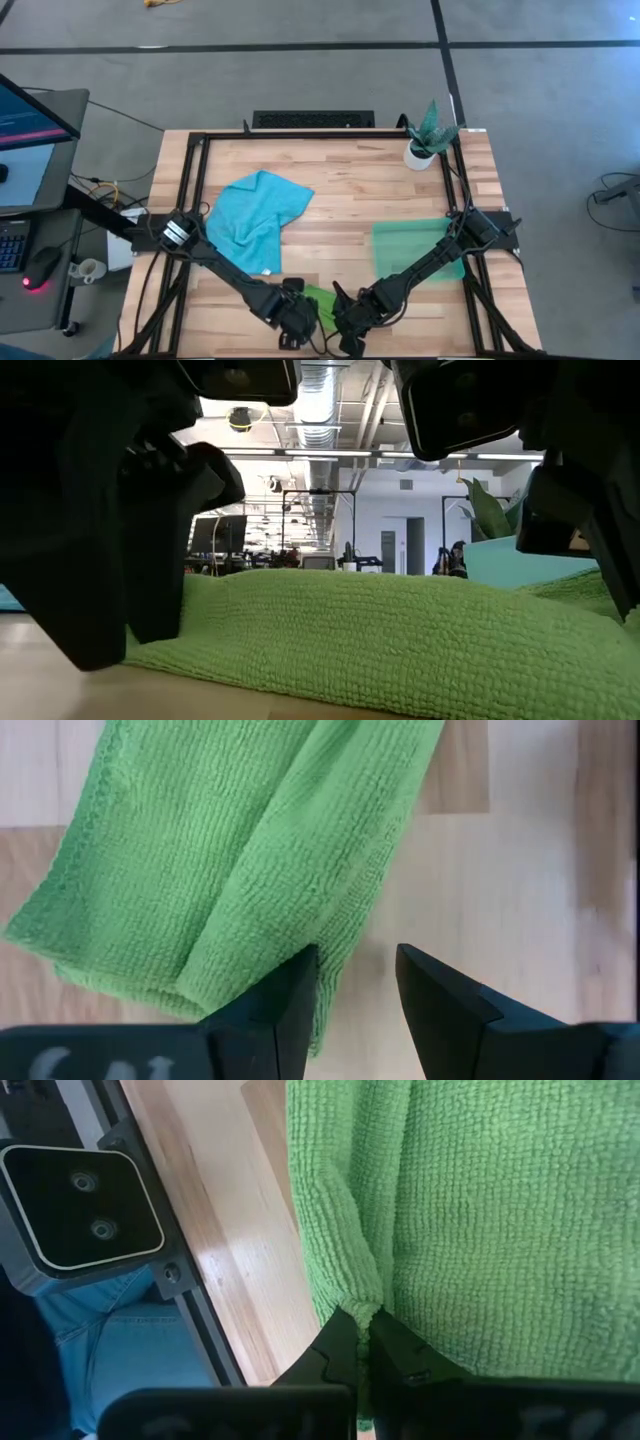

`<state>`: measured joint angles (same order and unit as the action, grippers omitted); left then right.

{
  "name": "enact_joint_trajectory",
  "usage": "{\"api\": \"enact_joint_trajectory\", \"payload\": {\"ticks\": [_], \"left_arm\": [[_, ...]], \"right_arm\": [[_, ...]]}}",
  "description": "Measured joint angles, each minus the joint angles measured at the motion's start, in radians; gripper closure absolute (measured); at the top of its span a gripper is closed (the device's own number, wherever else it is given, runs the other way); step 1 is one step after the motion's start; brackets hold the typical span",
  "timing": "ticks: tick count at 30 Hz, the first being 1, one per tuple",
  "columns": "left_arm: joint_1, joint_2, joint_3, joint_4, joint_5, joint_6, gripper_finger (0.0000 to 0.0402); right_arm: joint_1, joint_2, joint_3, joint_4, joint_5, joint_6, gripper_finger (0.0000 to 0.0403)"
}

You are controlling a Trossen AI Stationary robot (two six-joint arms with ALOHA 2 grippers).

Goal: Roll microfiber towels into tight, uniform cylinder then place into a basket
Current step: Roll the green towel

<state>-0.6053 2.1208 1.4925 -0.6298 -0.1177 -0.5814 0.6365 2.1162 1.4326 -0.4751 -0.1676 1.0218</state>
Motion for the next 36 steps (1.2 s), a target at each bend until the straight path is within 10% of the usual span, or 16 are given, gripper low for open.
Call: {"api": "enact_joint_trajectory", "payload": {"ticks": [20, 36], "left_arm": [[-0.095, -0.079, 0.014, 0.009, -0.182, 0.046, 0.0265], [-0.019, -0.050, -0.010, 0.013, -0.137, 0.099, 0.0265]], "right_arm": [[-0.006, 0.000, 0.000, -0.004, -0.023, -0.001, 0.0382], [-0.006, 0.000, 0.000, -0.003, -0.021, -0.001, 0.0386]]}}
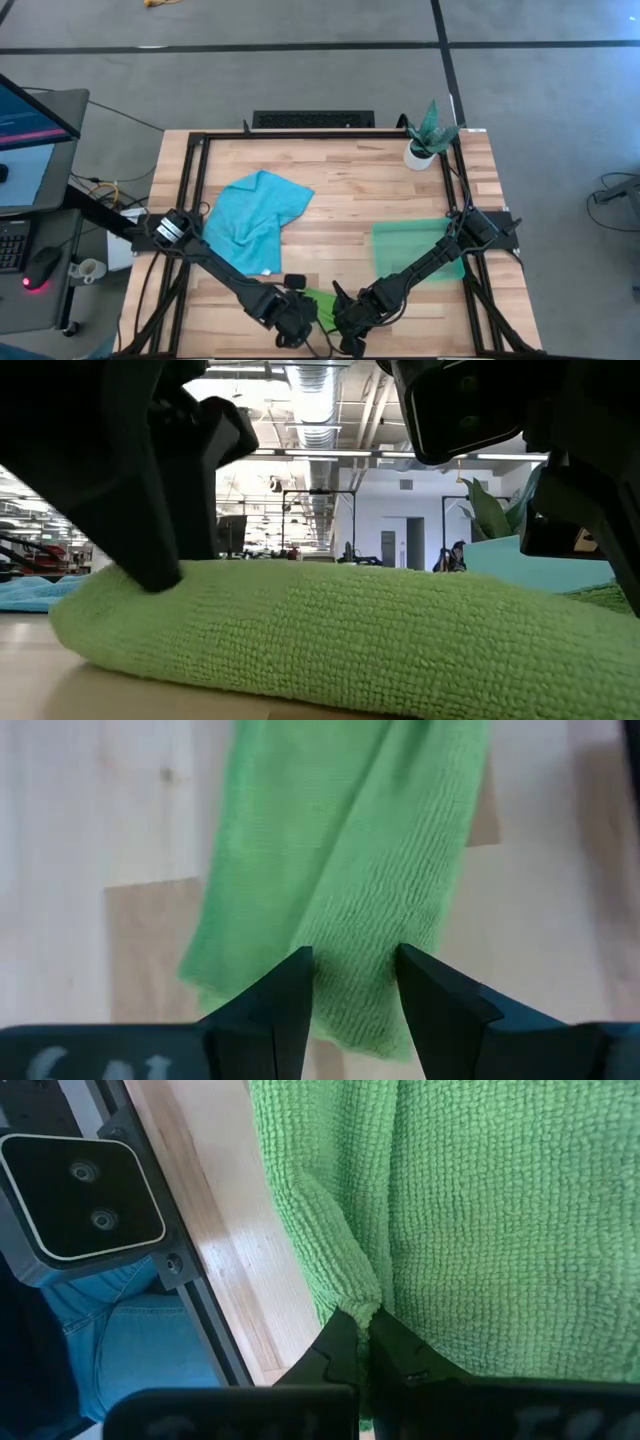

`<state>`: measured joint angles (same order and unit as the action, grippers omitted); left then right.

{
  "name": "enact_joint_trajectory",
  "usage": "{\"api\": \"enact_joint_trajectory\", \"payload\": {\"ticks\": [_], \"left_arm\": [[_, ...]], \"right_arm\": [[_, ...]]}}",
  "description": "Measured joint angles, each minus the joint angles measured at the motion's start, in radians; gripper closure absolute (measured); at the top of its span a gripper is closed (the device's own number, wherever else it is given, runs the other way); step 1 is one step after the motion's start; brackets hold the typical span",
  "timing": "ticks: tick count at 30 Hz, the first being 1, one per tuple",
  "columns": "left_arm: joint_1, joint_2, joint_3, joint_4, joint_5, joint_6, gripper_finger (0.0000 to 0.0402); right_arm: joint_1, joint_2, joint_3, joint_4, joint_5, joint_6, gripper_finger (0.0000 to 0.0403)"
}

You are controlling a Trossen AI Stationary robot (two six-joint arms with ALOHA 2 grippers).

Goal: Roll microfiber towels into tight, uniform cylinder then place into a basket
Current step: Roll the green towel

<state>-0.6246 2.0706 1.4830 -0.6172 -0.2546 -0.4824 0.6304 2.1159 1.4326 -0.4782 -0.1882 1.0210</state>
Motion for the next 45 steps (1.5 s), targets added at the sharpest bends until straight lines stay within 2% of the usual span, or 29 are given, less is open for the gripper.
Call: {"api": "enact_joint_trajectory", "payload": {"ticks": [7, 14, 25, 30, 38, 45], "left_arm": [[0.003, 0.053, 0.004, -0.007, 0.058, -0.031, 0.0265], [-0.010, 0.053, 0.004, -0.032, 0.065, -0.122, 0.0265], [-0.015, 0.055, 0.002, -0.039, 0.078, -0.193, 0.0265], [-0.015, 0.055, 0.002, -0.040, 0.082, -0.194, 0.0265], [-0.012, 0.056, 0.001, -0.038, 0.086, -0.206, 0.0265], [-0.003, 0.056, 0.001, -0.034, 0.099, -0.236, 0.0265]], "right_arm": [[0.002, 0.000, 0.000, 0.006, 0.003, 0.000, 0.0373], [0.003, 0.000, 0.000, 0.008, 0.024, -0.008, 0.0377], [0.011, 0.000, 0.001, 0.013, 0.062, -0.011, 0.0268], [0.005, -0.003, 0.001, 0.012, 0.027, 0.005, 0.0230], [0.012, -0.039, -0.002, -0.088, 0.057, -0.048, 0.0238], [0.041, -0.131, -0.004, -0.251, 0.186, -0.089, 0.0254]]}}
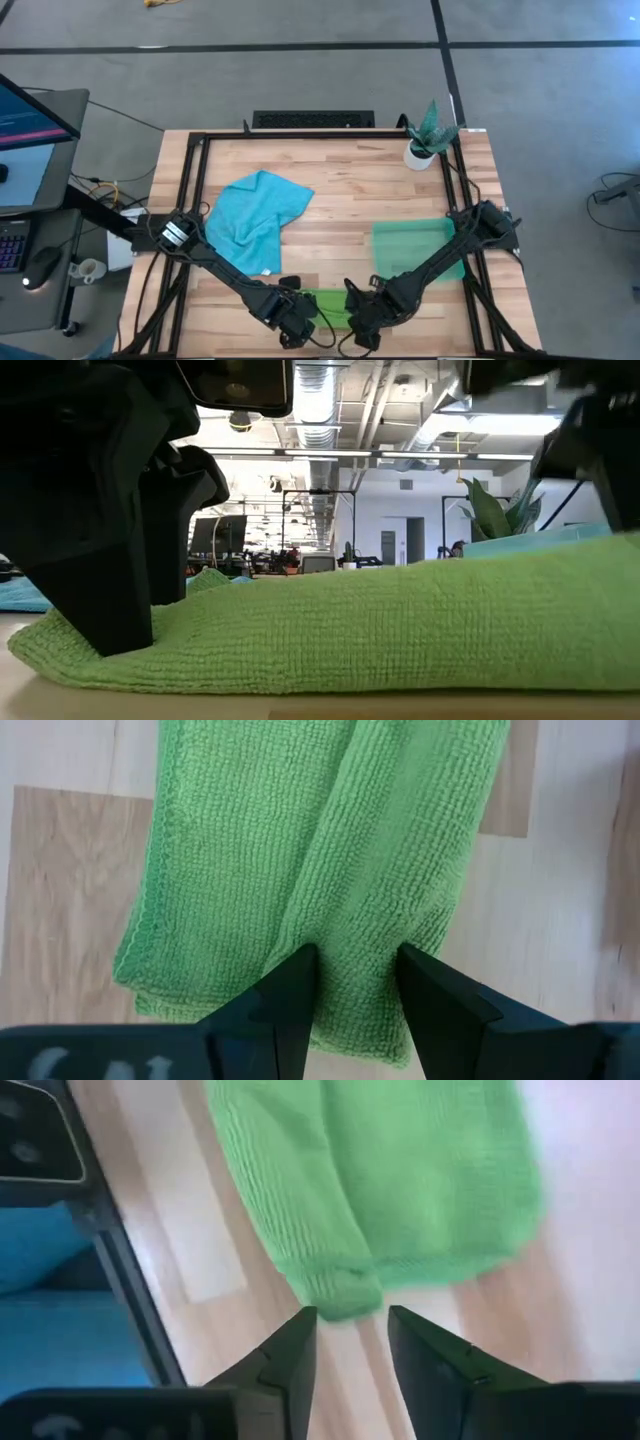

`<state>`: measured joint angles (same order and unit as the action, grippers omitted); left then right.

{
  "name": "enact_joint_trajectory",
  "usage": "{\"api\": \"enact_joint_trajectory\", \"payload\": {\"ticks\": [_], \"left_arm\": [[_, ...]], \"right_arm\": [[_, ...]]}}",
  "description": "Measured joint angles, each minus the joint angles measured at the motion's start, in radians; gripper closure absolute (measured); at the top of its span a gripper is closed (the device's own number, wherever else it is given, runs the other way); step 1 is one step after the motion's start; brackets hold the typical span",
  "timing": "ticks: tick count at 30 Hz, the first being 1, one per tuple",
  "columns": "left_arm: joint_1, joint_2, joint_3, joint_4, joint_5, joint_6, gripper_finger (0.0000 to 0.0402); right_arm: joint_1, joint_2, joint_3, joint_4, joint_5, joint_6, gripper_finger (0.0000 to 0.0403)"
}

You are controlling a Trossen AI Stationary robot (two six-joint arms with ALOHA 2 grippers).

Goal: Roll microfiber towels into tight, uniform cylinder then place into a basket
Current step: Roll the green towel

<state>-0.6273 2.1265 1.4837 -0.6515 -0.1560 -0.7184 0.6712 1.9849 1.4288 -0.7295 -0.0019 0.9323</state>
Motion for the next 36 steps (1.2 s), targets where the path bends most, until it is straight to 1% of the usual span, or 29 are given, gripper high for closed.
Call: {"api": "enact_joint_trajectory", "payload": {"ticks": [3, 5, 8, 10, 12, 14, 18, 21, 25, 29, 32, 36], "left_arm": [[0.006, 0.000, -0.001, 0.007, 0.009, -0.001, 0.0265], [0.008, 0.000, 0.000, 0.007, 0.011, -0.006, 0.0265], [0.008, 0.000, -0.001, 0.008, 0.010, -0.012, 0.0265], [0.010, 0.000, -0.001, 0.010, 0.011, -0.013, 0.0265], [0.011, 0.000, -0.001, 0.012, 0.010, -0.013, 0.0265], [0.011, 0.000, -0.001, 0.012, 0.010, -0.016, 0.0265], [0.011, 0.000, -0.001, 0.012, 0.012, -0.029, 0.0265], [0.011, 0.000, -0.001, 0.014, 0.011, -0.037, 0.0265], [0.012, 0.000, -0.001, 0.014, 0.012, -0.061, 0.0265], [0.012, 0.000, -0.001, 0.014, 0.013, -0.065, 0.0265], [0.012, 0.000, -0.001, 0.015, 0.013, -0.079, 0.0265], [0.012, 0.000, -0.001, 0.015, 0.012, -0.106, 0.0265]], "right_arm": [[0.046, -0.046, 0.002, -0.003, 0.098, -0.048, 0.0259], [0.089, -0.062, 0.002, 0.019, 0.201, -0.106, 0.0263], [0.160, -0.055, 0.002, 0.086, 0.378, -0.187, 0.0268], [0.187, -0.032, 0.005, 0.171, 0.438, -0.225, 0.0272], [0.196, -0.003, 0.003, 0.240, 0.442, -0.242, 0.0275], [0.193, 0.026, 0.003, 0.318, 0.418, -0.264, 0.0279], [0.168, 0.060, 0.006, 0.354, 0.350, -0.265, 0.0286], [0.153, 0.069, 0.000, 0.316, 0.337, -0.239, 0.0288], [0.124, 0.080, 0.004, 0.313, 0.288, -0.233, 0.0293], [0.102, 0.087, 0.007, 0.300, 0.238, -0.192, 0.0297], [0.090, 0.103, 0.002, 0.238, 0.236, -0.142, 0.0301], [0.079, 0.098, 0.005, 0.211, 0.236, -0.080, 0.0306]]}}
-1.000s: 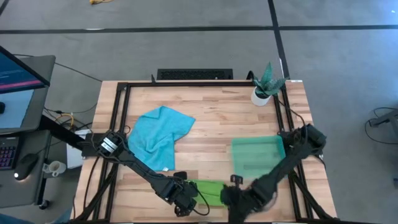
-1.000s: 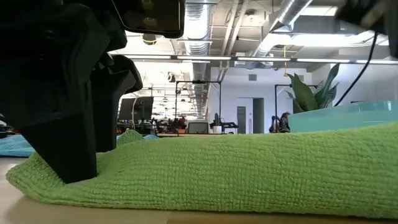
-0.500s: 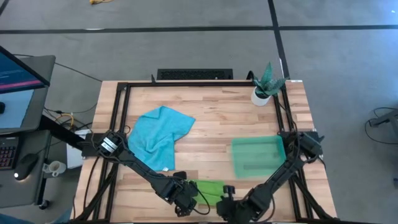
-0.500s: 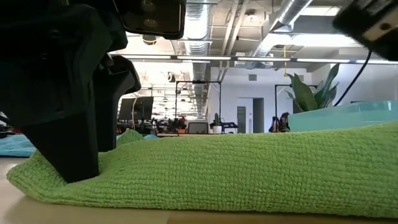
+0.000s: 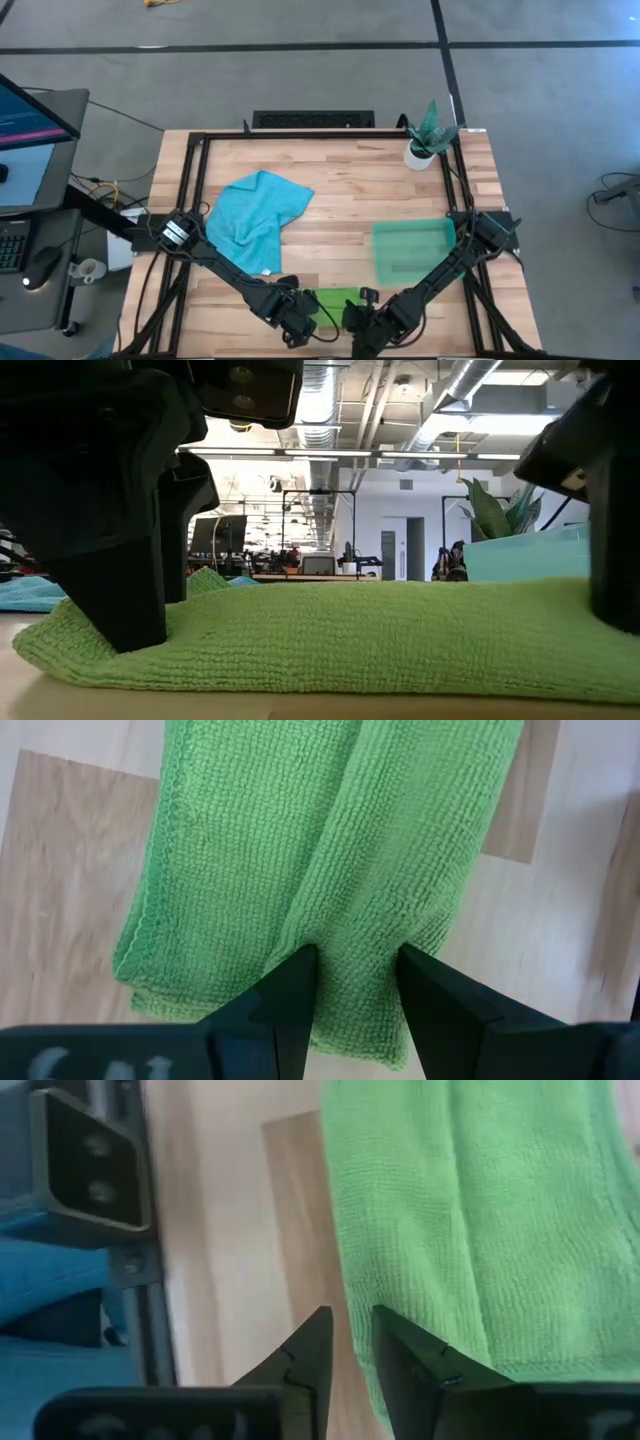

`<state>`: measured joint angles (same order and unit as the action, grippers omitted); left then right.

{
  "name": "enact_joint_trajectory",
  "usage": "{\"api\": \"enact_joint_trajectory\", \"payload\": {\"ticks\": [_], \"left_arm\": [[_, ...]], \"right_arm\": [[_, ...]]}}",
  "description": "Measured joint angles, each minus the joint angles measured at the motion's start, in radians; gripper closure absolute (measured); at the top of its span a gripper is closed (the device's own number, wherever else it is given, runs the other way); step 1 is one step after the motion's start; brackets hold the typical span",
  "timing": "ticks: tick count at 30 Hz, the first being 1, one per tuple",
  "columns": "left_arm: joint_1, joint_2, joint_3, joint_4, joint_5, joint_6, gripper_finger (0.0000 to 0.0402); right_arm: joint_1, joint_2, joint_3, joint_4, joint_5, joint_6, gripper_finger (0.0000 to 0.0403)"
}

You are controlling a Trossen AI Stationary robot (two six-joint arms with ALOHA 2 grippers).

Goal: Roll microfiber towels into tight, uniform cylinder then place into a basket
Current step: Roll the green towel

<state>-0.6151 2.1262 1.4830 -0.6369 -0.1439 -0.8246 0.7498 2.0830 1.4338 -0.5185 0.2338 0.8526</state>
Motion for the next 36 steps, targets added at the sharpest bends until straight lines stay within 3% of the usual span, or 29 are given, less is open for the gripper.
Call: {"api": "enact_joint_trajectory", "payload": {"ticks": [17, 26, 36], "left_arm": [[0.000, 0.000, 0.000, 0.002, 0.004, -0.046, 0.0265], [0.000, 0.000, 0.000, 0.001, -0.012, -0.041, 0.0265], [-0.002, 0.001, 0.000, 0.004, -0.042, -0.094, 0.0243]], "right_arm": [[-0.038, 0.000, -0.001, -0.052, 0.000, 0.217, 0.0328], [-0.069, 0.000, -0.001, -0.061, -0.077, 0.222, 0.0333], [-0.075, 0.000, -0.001, -0.061, -0.077, 0.222, 0.0333]]}}
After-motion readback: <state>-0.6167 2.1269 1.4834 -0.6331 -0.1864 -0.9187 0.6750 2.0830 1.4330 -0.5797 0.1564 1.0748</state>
